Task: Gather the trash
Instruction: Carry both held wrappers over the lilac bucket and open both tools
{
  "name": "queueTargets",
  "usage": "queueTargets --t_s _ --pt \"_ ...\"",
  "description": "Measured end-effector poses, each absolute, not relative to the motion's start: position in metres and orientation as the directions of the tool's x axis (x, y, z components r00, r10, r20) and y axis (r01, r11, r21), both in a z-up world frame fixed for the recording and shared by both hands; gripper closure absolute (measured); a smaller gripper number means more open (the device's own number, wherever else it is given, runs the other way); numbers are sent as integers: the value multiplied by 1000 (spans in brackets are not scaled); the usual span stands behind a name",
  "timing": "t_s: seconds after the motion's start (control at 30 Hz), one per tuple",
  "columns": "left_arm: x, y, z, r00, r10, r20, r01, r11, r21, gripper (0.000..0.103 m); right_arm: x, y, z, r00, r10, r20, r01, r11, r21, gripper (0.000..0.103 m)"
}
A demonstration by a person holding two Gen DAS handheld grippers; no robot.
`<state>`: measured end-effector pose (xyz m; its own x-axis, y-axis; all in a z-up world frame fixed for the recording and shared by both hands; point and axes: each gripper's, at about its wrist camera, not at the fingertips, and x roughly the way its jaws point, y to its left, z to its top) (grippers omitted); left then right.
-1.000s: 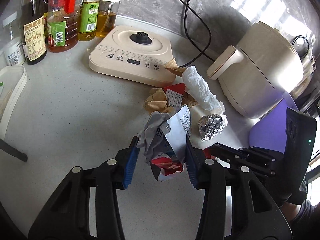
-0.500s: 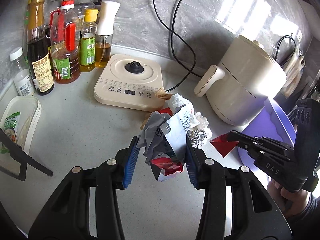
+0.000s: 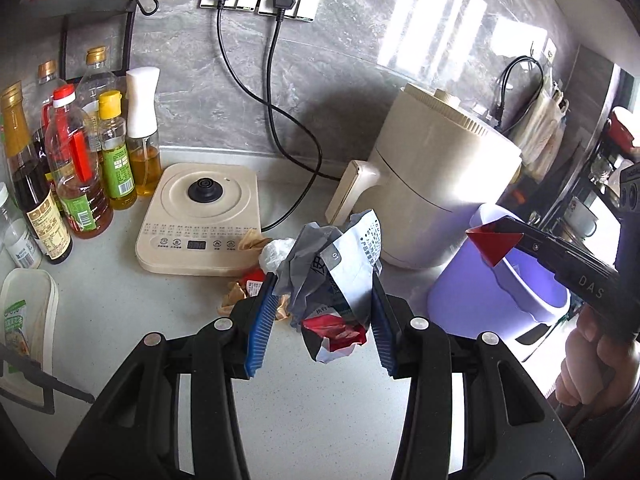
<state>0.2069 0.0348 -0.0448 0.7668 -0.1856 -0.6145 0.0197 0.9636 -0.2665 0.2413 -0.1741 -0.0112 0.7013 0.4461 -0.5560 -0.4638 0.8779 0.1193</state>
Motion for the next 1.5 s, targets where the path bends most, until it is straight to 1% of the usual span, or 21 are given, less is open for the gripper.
queueTargets --t_s 0.23,0.53,0.57,0.63,0.67,0.7,0.73,0.77,0.93,1.3,1.33,1.4,1.43,1.47,1.5 --pt "218 6 -33 766 -226 -601 88 964 -251 59 245 -222 6 759 385 -525 -379 917 125 100" --pt "231 -34 -21 762 -294 -577 182 952 -244 59 240 -284 8 806 277 -523 -245 960 132 100" --pt "233 -38 -20 761 -302 -575 193 950 -245 59 240 -290 7 808 265 -527 -231 964 130 100" --pt "236 -48 -19 757 -319 -570 214 945 -246 59 236 -302 7 817 229 -529 -194 973 123 96" --pt "237 -52 -17 756 -327 -567 223 943 -246 59 235 -309 7 823 211 -527 -172 977 122 93" --pt "238 -57 -16 754 -335 -564 234 941 -245 59 232 -317 8 831 199 -519 -155 980 128 69" --pt "239 -62 -14 753 -344 -561 246 938 -245 59 228 -325 9 844 179 -505 -130 983 131 52" --pt "241 -66 -13 751 -352 -558 257 935 -243 59 225 -332 10 855 157 -494 -107 986 127 52" --pt "246 -91 -7 739 -394 -546 317 919 -234 59 218 -362 8 857 102 -505 -35 990 139 53" --pt "270 -144 -2 696 -458 -553 416 885 -210 58 195 -396 -2 858 50 -512 36 987 157 55" --pt "273 -148 -1 693 -460 -555 421 883 -205 57 193 -400 -3 857 45 -513 45 986 162 55" --pt "276 -155 1 700 -453 -553 422 886 -192 47 189 -406 -6 855 37 -517 61 983 171 55" --pt "276 -157 2 710 -440 -549 413 893 -181 32 188 -409 -8 854 33 -520 69 982 175 55" --pt "275 -158 4 721 -431 -543 405 898 -174 21 186 -411 -10 852 29 -523 77 981 179 55" --pt "274 -158 5 726 -431 -535 403 898 -177 18 185 -413 -12 850 23 -526 87 979 184 55"
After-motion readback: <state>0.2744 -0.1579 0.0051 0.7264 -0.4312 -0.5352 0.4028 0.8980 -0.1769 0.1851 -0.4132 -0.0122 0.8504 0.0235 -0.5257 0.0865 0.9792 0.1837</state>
